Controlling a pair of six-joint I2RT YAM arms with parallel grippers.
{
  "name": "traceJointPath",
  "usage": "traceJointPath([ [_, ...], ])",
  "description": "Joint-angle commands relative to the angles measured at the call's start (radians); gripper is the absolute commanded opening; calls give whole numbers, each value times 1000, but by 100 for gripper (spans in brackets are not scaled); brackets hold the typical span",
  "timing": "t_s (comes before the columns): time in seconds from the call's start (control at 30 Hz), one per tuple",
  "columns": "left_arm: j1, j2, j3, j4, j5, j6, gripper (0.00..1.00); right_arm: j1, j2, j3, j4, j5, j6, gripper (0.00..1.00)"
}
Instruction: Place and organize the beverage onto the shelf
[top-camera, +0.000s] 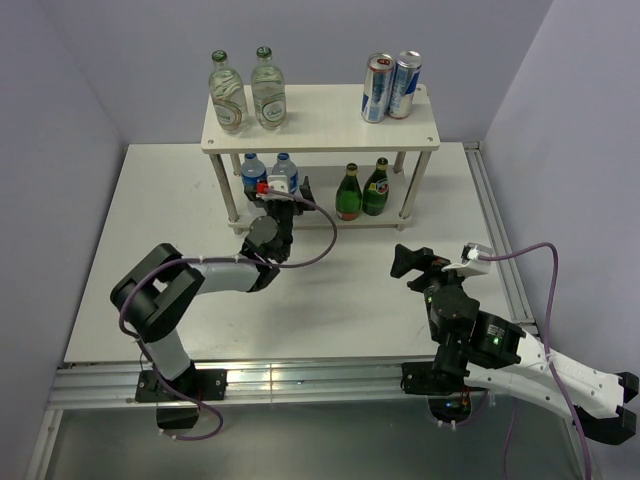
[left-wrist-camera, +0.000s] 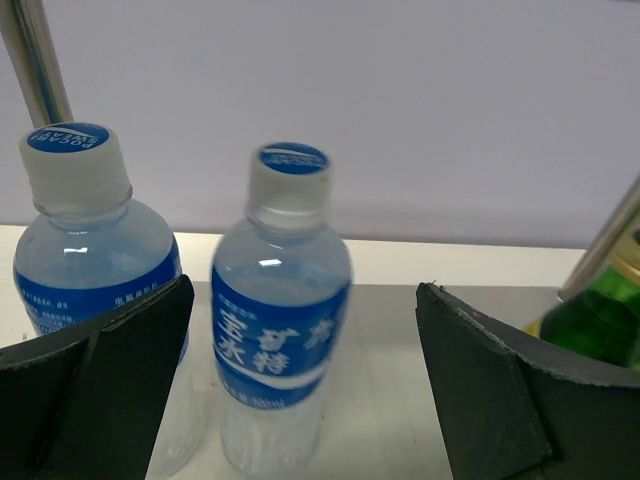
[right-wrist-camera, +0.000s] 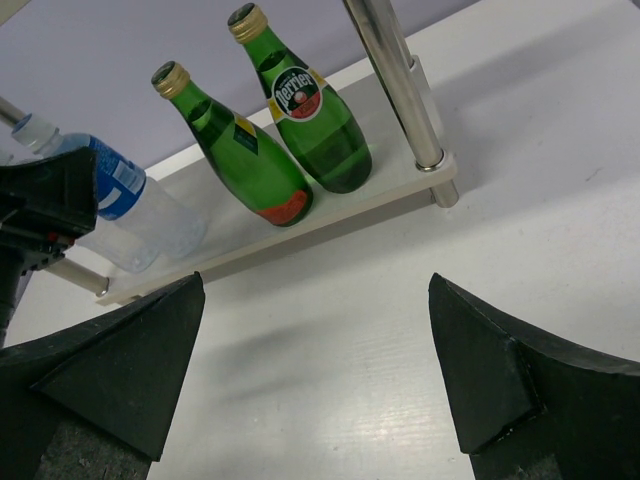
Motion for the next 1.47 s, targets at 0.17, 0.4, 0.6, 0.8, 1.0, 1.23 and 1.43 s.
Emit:
traceJointPath([
  [0.17,-112,-124,-90,-18,-137,8,99,4,-9,-1,22,37,8,100],
  [0.4,-265,-371,-196,-505,-279,-227,99,5,1,8,28,7,-14,100],
  [0.6,-388,-693,-63,-1363,-308,-497,99,5,51,68,77,-93,-121,100],
  [0.8,-461,-968,77,-1690,-415,-573,99,5,79,293,6,-127,-170,100],
  [1.0,-468,-1150,89,-1729,-374,-632,99,4,73,390,-12,-201,-219,100],
  [1.23,-488,-1158,91,-1766,-398,-658,99,5,71,424,-50,-230,-228,100],
  [1.43,-500,-1129,108,-1796,-415,-670,99,5,77,432,-50,-247,-244,100],
])
